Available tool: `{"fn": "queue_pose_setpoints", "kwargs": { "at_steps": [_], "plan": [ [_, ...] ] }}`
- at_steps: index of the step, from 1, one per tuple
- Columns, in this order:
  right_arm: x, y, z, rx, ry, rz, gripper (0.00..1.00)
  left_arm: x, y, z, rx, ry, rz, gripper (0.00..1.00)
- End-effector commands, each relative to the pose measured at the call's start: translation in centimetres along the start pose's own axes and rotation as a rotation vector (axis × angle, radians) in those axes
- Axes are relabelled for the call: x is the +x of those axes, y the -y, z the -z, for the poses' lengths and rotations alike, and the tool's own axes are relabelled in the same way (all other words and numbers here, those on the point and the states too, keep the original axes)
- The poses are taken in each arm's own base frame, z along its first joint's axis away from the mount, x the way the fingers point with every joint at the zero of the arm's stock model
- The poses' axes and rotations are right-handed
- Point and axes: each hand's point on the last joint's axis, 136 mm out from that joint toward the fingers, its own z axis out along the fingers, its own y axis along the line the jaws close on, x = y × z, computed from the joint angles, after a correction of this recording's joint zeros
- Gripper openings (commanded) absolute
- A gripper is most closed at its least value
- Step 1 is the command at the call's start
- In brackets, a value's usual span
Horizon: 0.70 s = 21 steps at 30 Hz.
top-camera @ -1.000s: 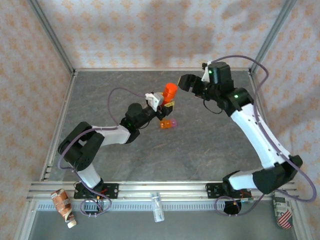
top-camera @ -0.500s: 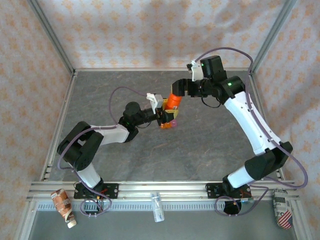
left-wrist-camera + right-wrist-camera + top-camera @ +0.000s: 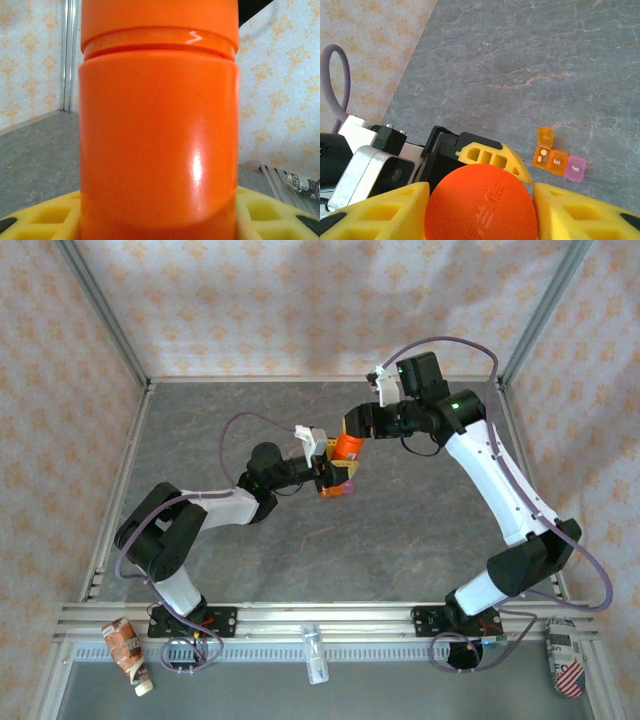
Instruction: Sort the pills into containers
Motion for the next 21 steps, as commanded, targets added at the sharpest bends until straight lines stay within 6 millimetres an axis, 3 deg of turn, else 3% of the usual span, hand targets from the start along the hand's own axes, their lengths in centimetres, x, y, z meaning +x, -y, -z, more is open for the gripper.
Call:
{"fn": "queue_pose_setpoints", "kwargs": {
  "at_steps": [1, 7, 11, 21],
  "plan": [
    [1.0, 0.5, -0.7, 0.003, -0.042, -0.019, 0.51, -3.4, 0.4, -0.3, 0.025, 0.087, -0.064, 0.0],
    [1.9, 2.2, -2.4, 0.072, -0.027, -0.16, 0.46, -4.3, -0.6, -0.2, -0.041, 0.121, -0.08, 0.0],
    [2.8, 3.2, -4.6, 0.148, -0.002, -0.294, 0.45, -5.0, -1.7, 0.1, -0.139, 0.158, -0.115, 0.0],
    [4.3, 3.8, -9.8, 0.265, 0.091, -0.564, 0.43, -3.3, -2.4, -1.0, -0.414, 0.069, -0.362, 0.0]
  ]
}}
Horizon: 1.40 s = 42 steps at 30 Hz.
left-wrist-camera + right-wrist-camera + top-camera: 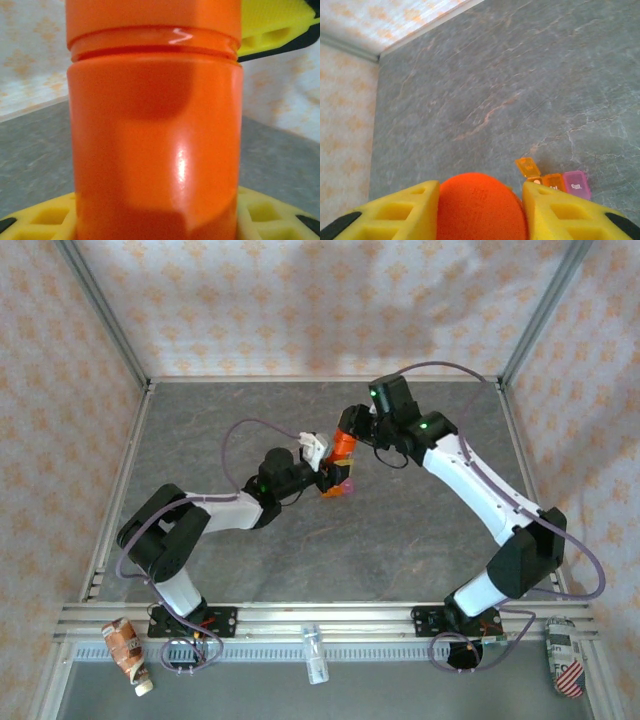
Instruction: Sort the pills into containers
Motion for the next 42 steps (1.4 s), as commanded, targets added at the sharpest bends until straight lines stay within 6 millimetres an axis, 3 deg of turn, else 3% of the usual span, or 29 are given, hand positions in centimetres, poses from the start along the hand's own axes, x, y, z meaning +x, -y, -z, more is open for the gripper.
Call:
{"fn": "queue_pose_setpoints", "kwargs": {
  "at_steps": [1, 8, 11, 13, 15, 20, 24, 29, 42],
  "plan": [
    [5.6, 0.3, -3.3, 0.042, -0.13, -0.135, 0.43, -7.7, 1.6, 0.4, -0.101, 0.234, -0.234, 0.0],
    [3.9, -0.6, -2.8, 0.037, -0.078, -0.143, 0.44, -6.9, 1.2, -0.2, -0.125, 0.215, -0.199, 0.0],
    [2.2, -0.7, -1.5, 0.022, -0.05, -0.128, 0.52, -6.9, 0.9, -0.2, -0.109, 0.216, -0.166, 0.0],
    [0.6, -0.5, 0.1, 0.002, -0.009, -0.119, 0.65, -6.9, 0.7, -0.1, -0.083, 0.214, -0.144, 0.0],
    [-0.9, -0.4, 2.0, -0.025, 0.031, -0.103, 0.73, -7.1, 0.7, 0.1, -0.051, 0.212, -0.128, 0.0],
    [-3.1, -0.6, 6.0, -0.104, 0.085, 0.008, 0.78, -7.6, 0.7, 0.8, 0.047, 0.212, -0.09, 0.0],
    [-2.8, -0.8, 7.5, -0.115, 0.033, 0.179, 0.8, -7.8, 1.7, 1.4, 0.162, 0.215, -0.059, 0.0],
    [-0.6, -2.1, 7.8, -0.195, -0.114, 0.399, 0.8, -8.0, 2.9, 1.8, 0.289, 0.218, -0.002, 0.0],
    [1.0, -2.9, 6.8, -0.221, -0.245, 0.467, 0.76, -7.6, 3.4, 1.8, 0.341, 0.196, 0.029, 0.0]
  ]
}}
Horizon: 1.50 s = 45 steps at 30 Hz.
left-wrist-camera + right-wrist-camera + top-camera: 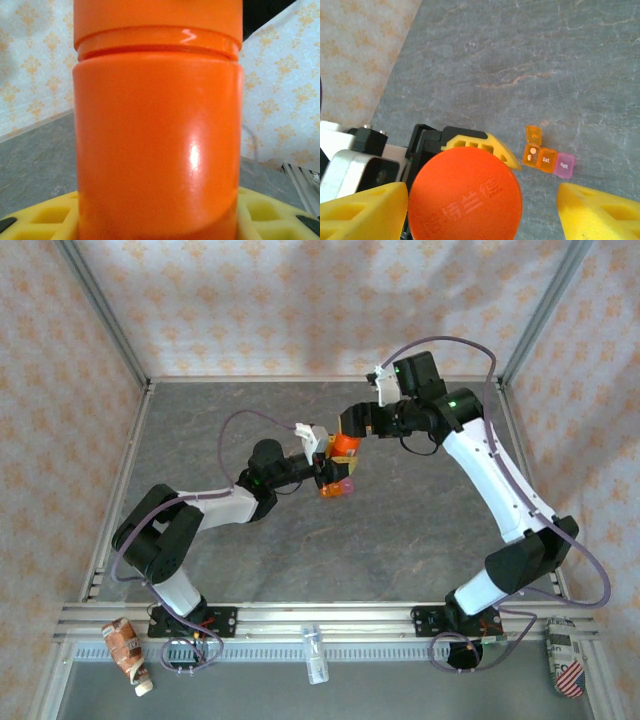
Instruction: Sort the pills into containers
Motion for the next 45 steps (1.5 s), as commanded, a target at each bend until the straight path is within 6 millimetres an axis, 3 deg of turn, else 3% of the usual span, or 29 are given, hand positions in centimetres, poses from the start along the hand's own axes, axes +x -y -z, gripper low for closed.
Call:
{"fn": "queue_pose_setpoints", "kwargs": {
  "at_steps": [1, 5, 11, 15, 19, 26, 33, 36, 38, 42, 45],
  "plan": [
    [0.2, -0.9, 0.3, -0.023, -0.019, 0.039, 0.75, -3.0, 0.7, -0.1, 0.042, 0.078, -0.045, 0.0],
    [0.2, -0.7, 0.0, -0.018, -0.023, 0.032, 0.68, -2.9, 0.6, -0.1, 0.042, 0.076, -0.043, 0.0],
    [0.4, -0.4, -0.5, -0.012, -0.036, 0.012, 0.43, -3.0, 0.5, -0.1, 0.039, 0.078, -0.045, 0.0],
    [0.5, 0.3, -1.3, 0.014, -0.029, -0.064, 0.33, -3.4, 0.2, 0.0, 0.018, 0.093, -0.053, 0.0],
    [0.8, 1.2, -2.8, 0.088, 0.006, -0.182, 0.3, -3.8, -0.6, 0.1, -0.054, 0.109, -0.088, 0.0],
    [2.2, 2.0, -6.4, 0.244, 0.083, -0.38, 0.27, -3.0, -1.6, -0.1, -0.298, 0.059, -0.304, 0.0],
    [2.3, 2.4, -9.4, 0.232, 0.179, -0.562, 0.27, -2.7, -2.6, 0.2, -0.467, 0.073, -0.384, 0.0],
    [1.1, 2.1, -8.5, 0.225, 0.206, -0.539, 0.32, -2.2, -2.8, 0.1, -0.467, 0.063, -0.359, 0.0],
    [0.0, 2.0, -7.0, 0.207, 0.235, -0.527, 0.42, -2.1, -3.0, 0.2, -0.457, 0.065, -0.332, 0.0],
    [-2.3, 2.1, -2.2, 0.137, 0.331, -0.501, 0.66, -2.4, -3.6, 0.7, -0.411, 0.084, -0.253, 0.0],
    [-3.1, 2.3, 1.7, 0.115, 0.399, -0.454, 0.74, -2.6, -3.4, 0.9, -0.361, 0.083, -0.225, 0.0]
  ]
}}
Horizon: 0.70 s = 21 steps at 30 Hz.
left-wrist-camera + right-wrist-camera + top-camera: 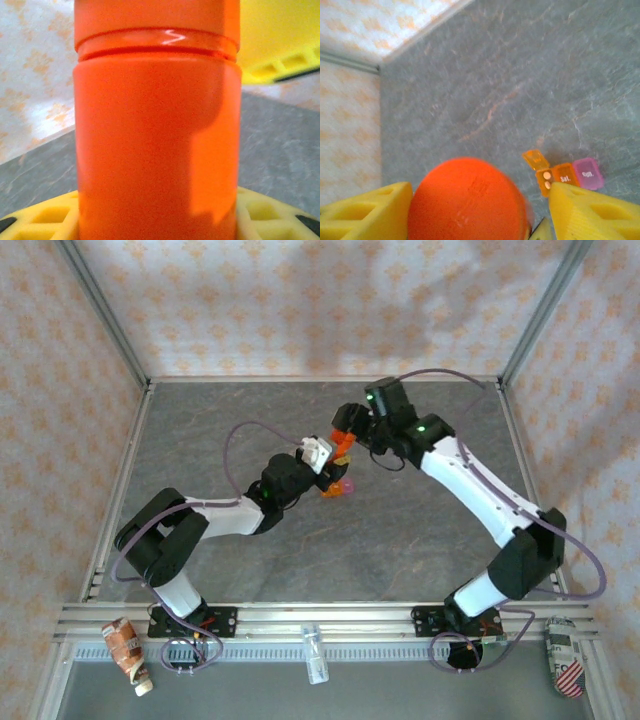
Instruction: Sort the pills into containers
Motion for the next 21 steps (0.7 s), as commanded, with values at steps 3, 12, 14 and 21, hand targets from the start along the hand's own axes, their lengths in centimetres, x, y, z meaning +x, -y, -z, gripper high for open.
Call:
{"fn": "queue_pose_setpoints", "kwargs": {
  "at_steps": [3, 12, 14, 21],
  "plan": [
    [-3.4, -1.4, 7.1, -0.119, 0.096, 0.115, 0.79, -6.9, 0.6, 1.3, 0.171, 0.205, 0.062, 0.0],
    [0.0, -3.0, 7.5, -0.163, -0.217, 0.407, 0.84, -8.3, 3.2, 2.2, 0.446, 0.227, 0.176, 0.0],
    [0.3, -3.2, 7.4, -0.156, -0.244, 0.437, 0.84, -8.4, 3.4, 2.2, 0.463, 0.222, 0.183, 0.0],
    [1.8, -3.6, 6.7, -0.124, -0.308, 0.512, 0.81, -8.2, 3.7, 2.1, 0.485, 0.209, 0.193, 0.0]
  ]
}}
